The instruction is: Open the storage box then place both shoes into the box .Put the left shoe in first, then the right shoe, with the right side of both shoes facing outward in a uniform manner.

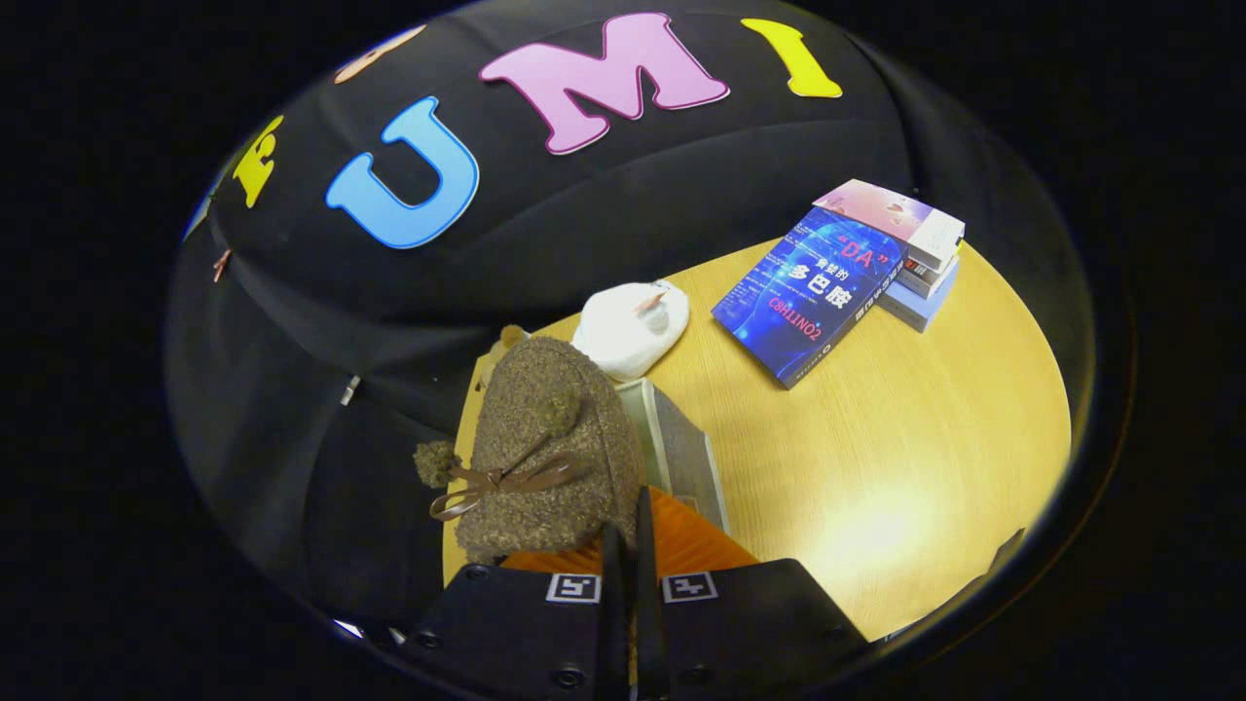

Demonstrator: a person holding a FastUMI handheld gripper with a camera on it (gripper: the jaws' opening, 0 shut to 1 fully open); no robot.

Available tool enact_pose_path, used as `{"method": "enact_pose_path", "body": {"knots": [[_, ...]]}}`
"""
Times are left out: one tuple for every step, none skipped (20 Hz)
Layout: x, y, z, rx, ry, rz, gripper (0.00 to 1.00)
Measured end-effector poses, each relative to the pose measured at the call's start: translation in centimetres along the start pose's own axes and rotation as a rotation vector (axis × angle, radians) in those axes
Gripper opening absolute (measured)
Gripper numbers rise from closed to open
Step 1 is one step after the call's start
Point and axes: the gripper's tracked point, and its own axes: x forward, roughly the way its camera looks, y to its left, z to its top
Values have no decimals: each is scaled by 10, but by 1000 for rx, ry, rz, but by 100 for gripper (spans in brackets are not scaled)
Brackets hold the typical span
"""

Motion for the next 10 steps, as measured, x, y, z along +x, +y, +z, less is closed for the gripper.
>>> {"method": "enact_pose_path", "body": {"knots": [[9, -4, -11, -8, 17, -47, 8], [17, -9, -19, -14, 32, -94, 8], [26, -10, -25, -24, 40, -127, 9], [32, -12, -33, -36, 53, -154, 8], [37, -12, -38, -48, 62, -174, 9], [42, -9, -42, -57, 61, -182, 10], [46, -9, -44, -70, 59, -201, 10], [50, -10, -46, -87, 55, -223, 12], [54, -9, -46, -104, 49, -239, 13], [56, -9, -48, -115, 49, -256, 14]]}}
